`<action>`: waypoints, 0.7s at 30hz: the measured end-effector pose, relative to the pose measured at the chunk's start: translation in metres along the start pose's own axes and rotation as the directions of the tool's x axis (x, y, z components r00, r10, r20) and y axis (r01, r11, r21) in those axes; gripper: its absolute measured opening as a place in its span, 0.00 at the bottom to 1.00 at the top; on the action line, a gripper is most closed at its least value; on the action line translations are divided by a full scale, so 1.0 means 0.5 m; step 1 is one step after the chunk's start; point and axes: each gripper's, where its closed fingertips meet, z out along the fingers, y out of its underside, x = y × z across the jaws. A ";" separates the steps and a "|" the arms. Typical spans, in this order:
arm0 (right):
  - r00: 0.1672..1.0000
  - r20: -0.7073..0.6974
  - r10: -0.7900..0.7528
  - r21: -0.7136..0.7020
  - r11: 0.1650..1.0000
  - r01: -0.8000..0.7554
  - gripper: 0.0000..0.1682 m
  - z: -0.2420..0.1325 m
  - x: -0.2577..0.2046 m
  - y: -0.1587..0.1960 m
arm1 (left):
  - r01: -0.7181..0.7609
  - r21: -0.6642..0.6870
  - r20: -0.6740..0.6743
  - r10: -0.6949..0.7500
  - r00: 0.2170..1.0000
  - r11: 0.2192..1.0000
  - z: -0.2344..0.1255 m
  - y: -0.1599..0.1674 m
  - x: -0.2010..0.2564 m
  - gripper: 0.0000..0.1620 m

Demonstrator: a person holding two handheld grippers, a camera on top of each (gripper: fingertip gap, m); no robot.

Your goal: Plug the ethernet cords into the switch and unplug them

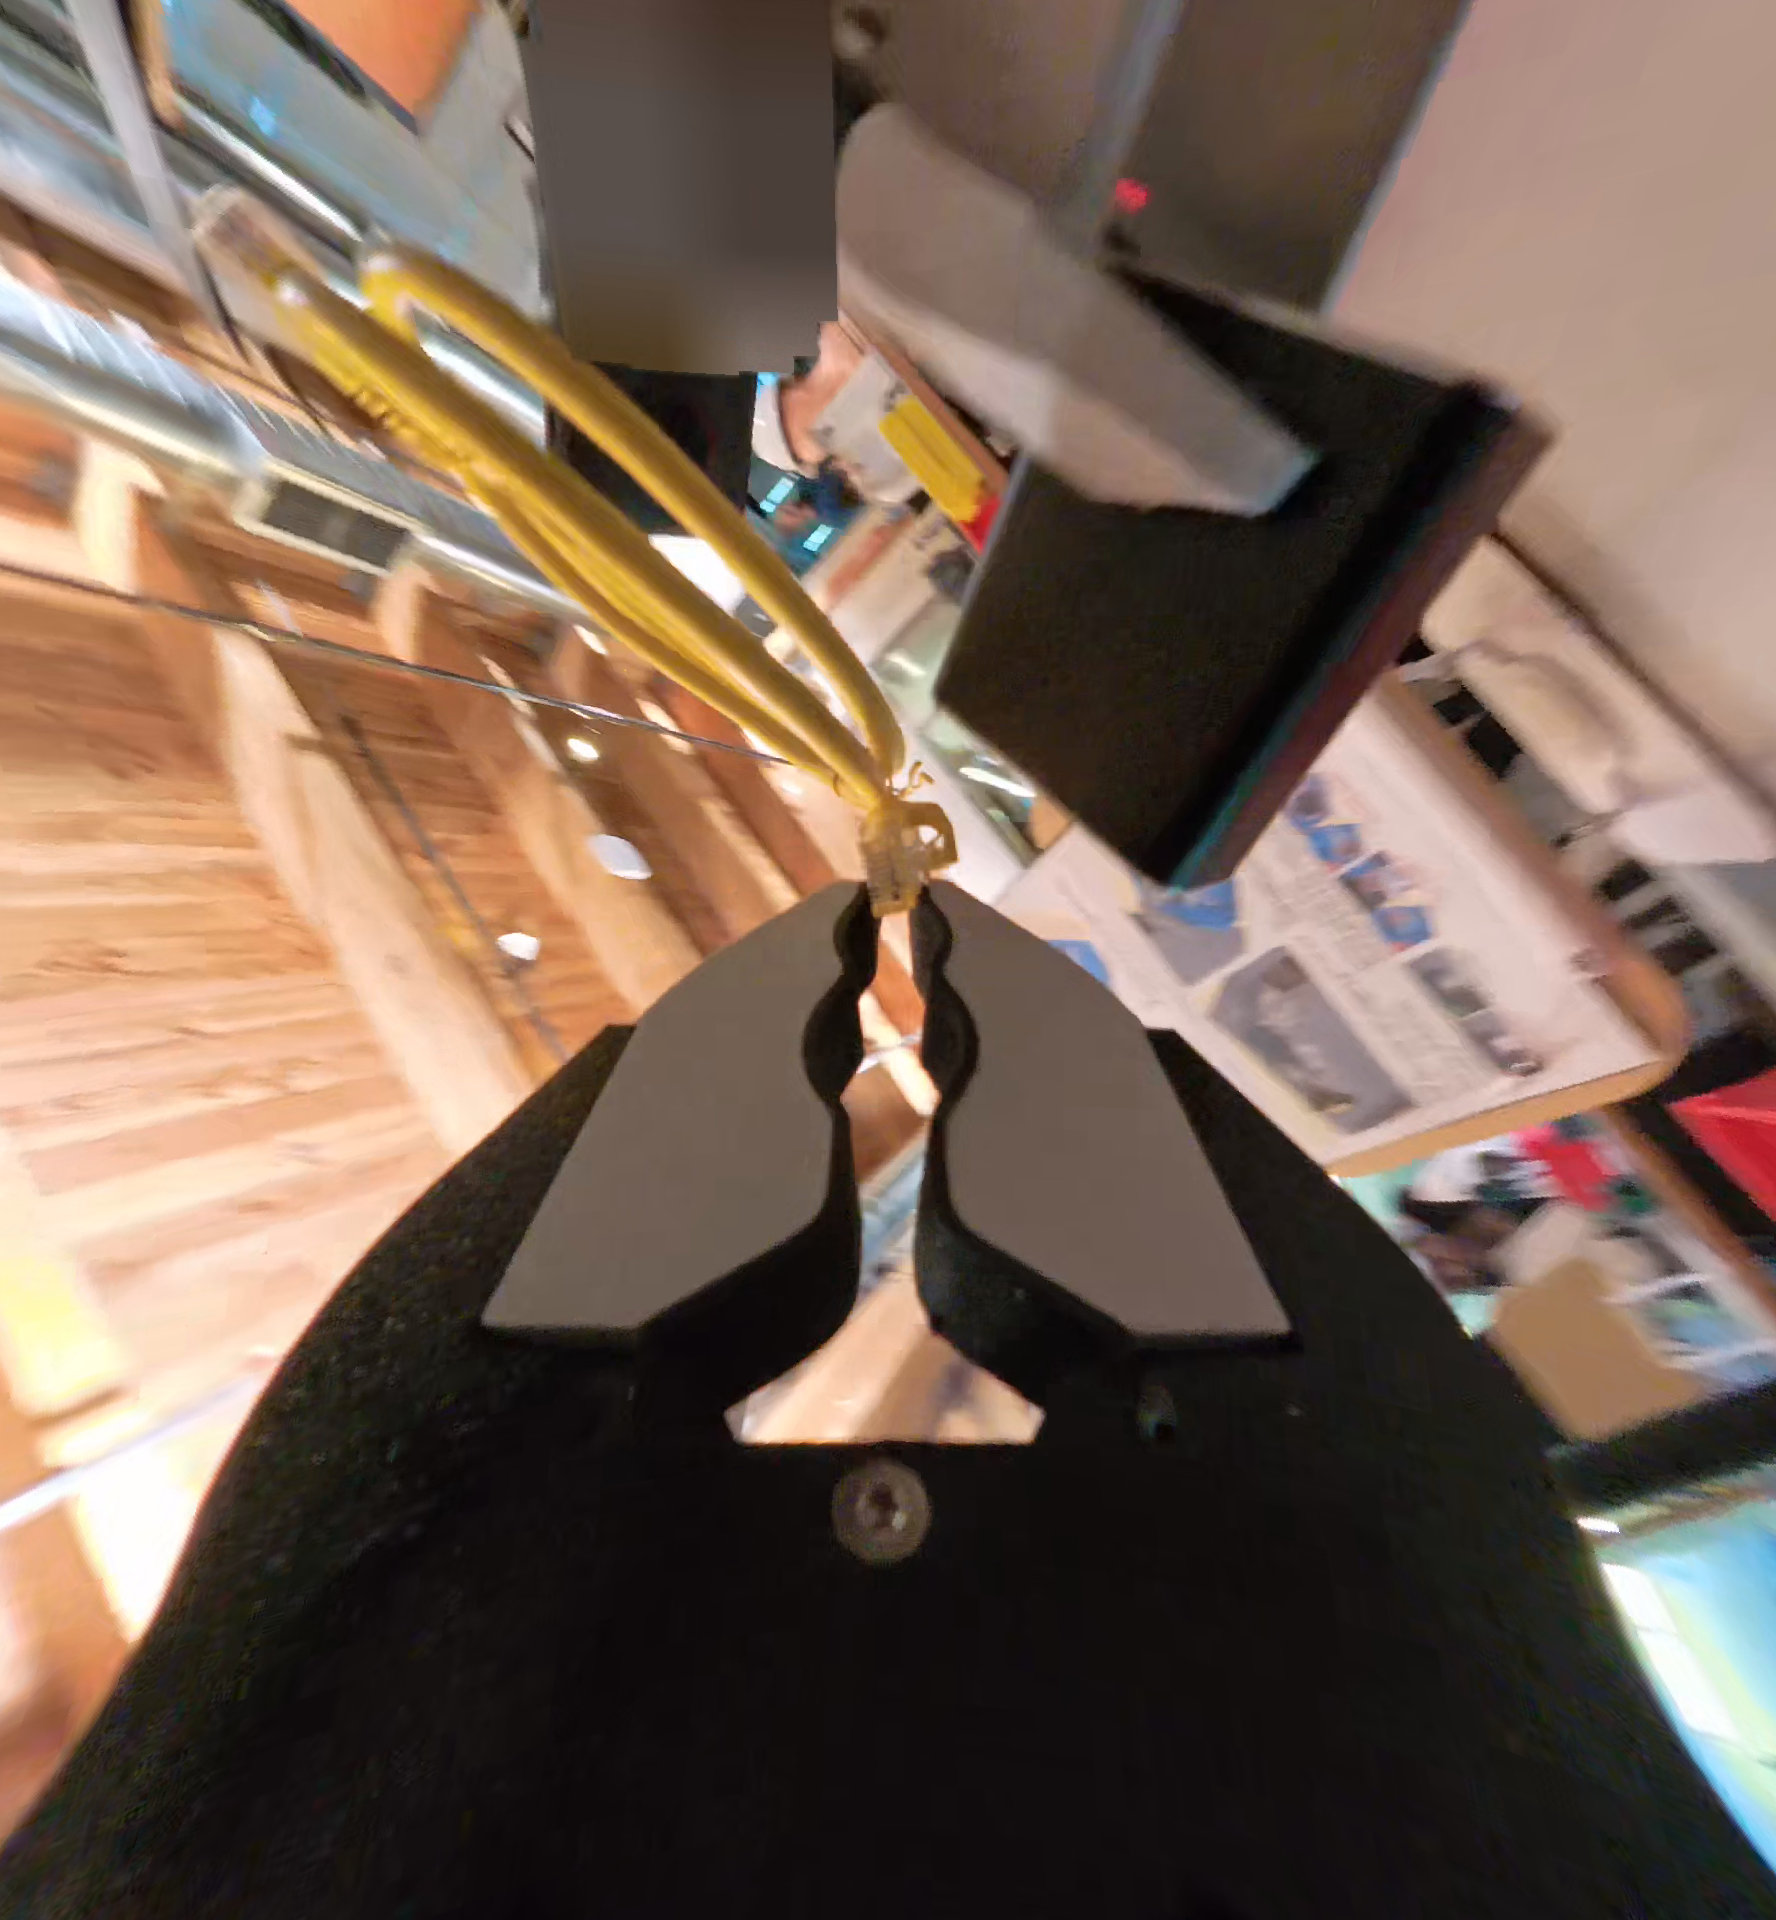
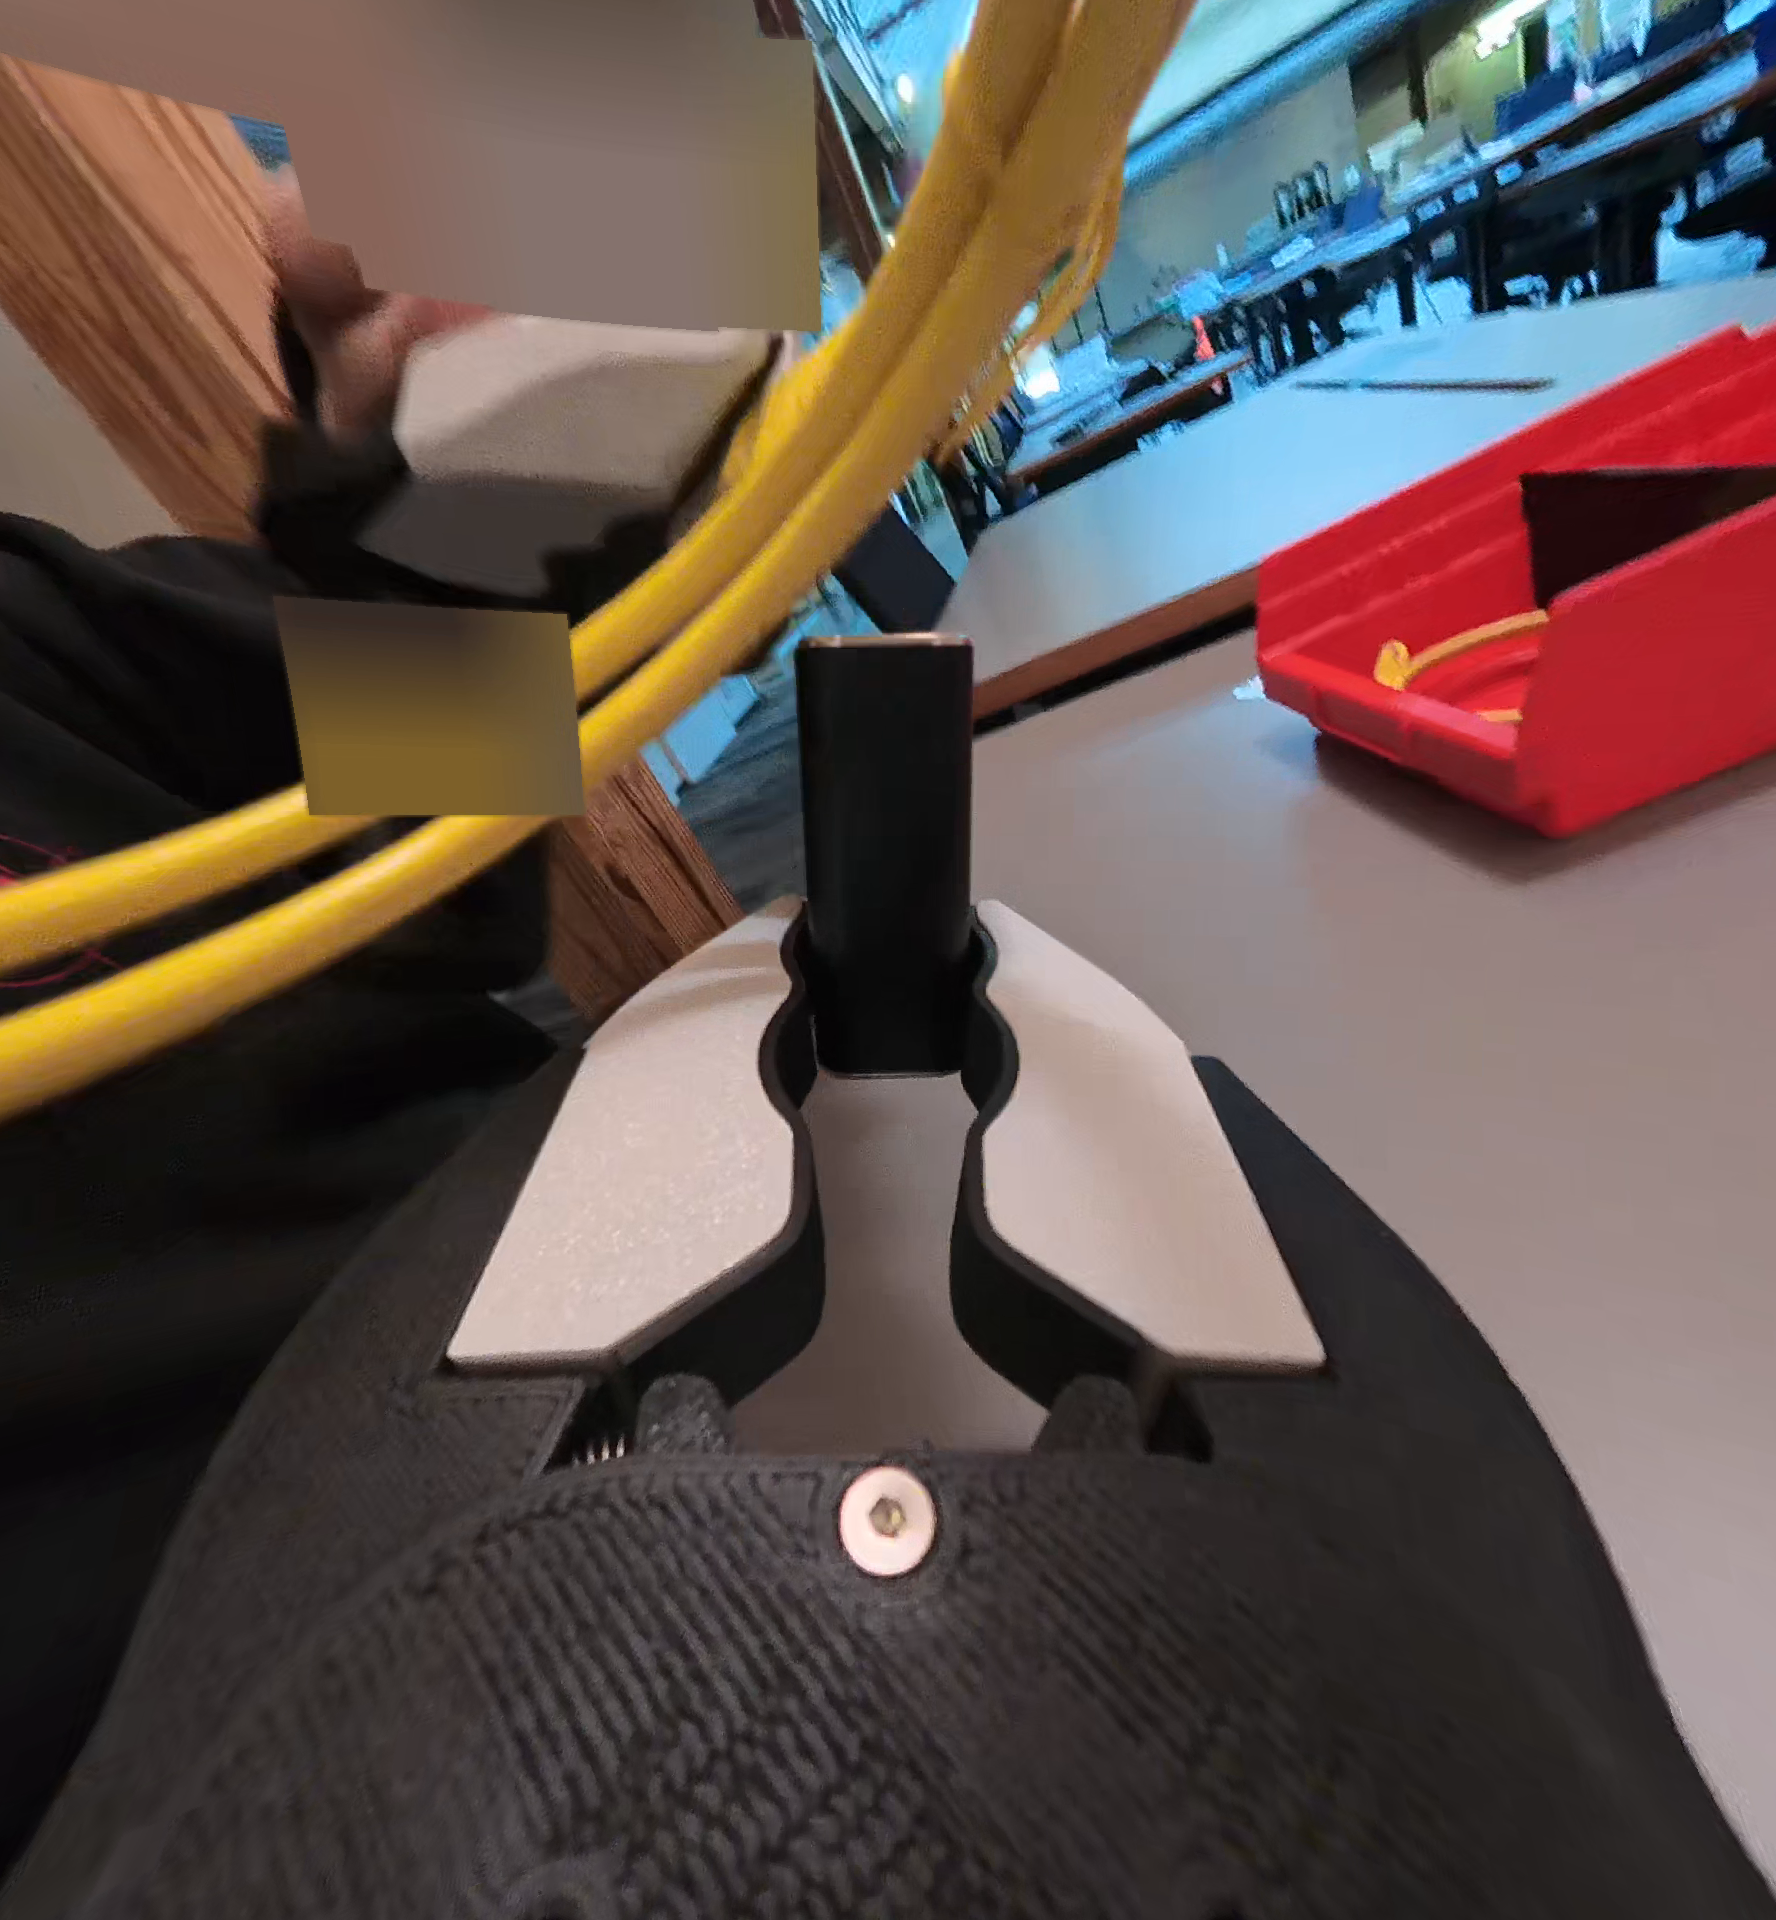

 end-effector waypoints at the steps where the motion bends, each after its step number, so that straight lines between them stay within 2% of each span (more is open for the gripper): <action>1: 1.000 -0.014 0.007 -0.015 1.000 -0.008 0.15 -0.003 0.009 0.008 | 0.067 -0.008 -0.036 -0.067 0.997 0.998 0.003 0.003 0.008 0.04; 3: 0.998 -0.038 0.039 -0.019 0.999 -0.040 0.15 -0.013 0.029 0.019 | 0.214 -0.053 -0.140 -0.219 0.966 0.975 0.011 0.013 0.042 0.04; 5: 0.992 -0.017 0.128 -0.070 0.989 -0.129 0.15 -0.026 0.040 0.051 | 0.388 -0.102 -0.262 -0.401 0.878 0.916 0.013 0.007 0.097 0.04; 8: 0.959 -0.090 0.267 -0.142 0.950 -0.278 0.15 -0.050 0.089 0.118 | 0.608 -0.177 -0.513 -0.600 0.614 0.774 -0.012 -0.054 0.208 0.04; 10: 0.937 -0.153 0.313 -0.171 0.926 -0.337 0.15 -0.068 0.118 0.151 | 0.680 -0.272 -0.580 -0.680 0.448 0.681 -0.033 -0.088 0.268 0.04; 11: 0.926 -0.213 0.310 -0.172 0.922 -0.348 0.15 -0.079 0.137 0.159 | 0.670 -0.349 -0.589 -0.710 0.387 0.655 -0.043 -0.096 0.301 0.04; 13: 0.928 -0.252 0.274 -0.194 0.925 -0.325 0.15 -0.095 0.144 0.164 | 0.586 -0.481 -0.613 -0.728 0.308 0.652 -0.072 -0.109 0.362 0.04; 15: 0.934 -0.240 0.263 -0.163 0.938 -0.306 0.15 -0.106 0.139 0.147 | 0.567 -0.519 -0.653 -0.725 0.220 0.639 -0.092 -0.149 0.396 0.00; 16: 0.936 -0.241 0.258 -0.153 0.942 -0.299 0.15 -0.113 0.139 0.143 | 0.607 -0.518 -0.655 -0.736 0.171 0.603 -0.090 -0.174 0.399 0.00; 18: 0.933 -0.256 0.254 -0.147 0.943 -0.297 0.15 -0.132 0.142 0.145 | 0.722 -0.476 -0.679 -0.731 0.061 0.502 -0.081 -0.231 0.387 0.07; 19: 0.928 -0.270 0.258 -0.129 0.945 -0.300 0.15 -0.143 0.148 0.145 | 0.765 -0.476 -0.683 -0.730 -0.010 0.434 -0.076 -0.251 0.378 0.15; 21: 0.919 -0.285 0.273 -0.091 0.946 -0.310 0.15 -0.161 0.157 0.143 | 0.837 -0.473 -0.690 -0.706 -0.157 0.276 -0.065 -0.273 0.352 0.18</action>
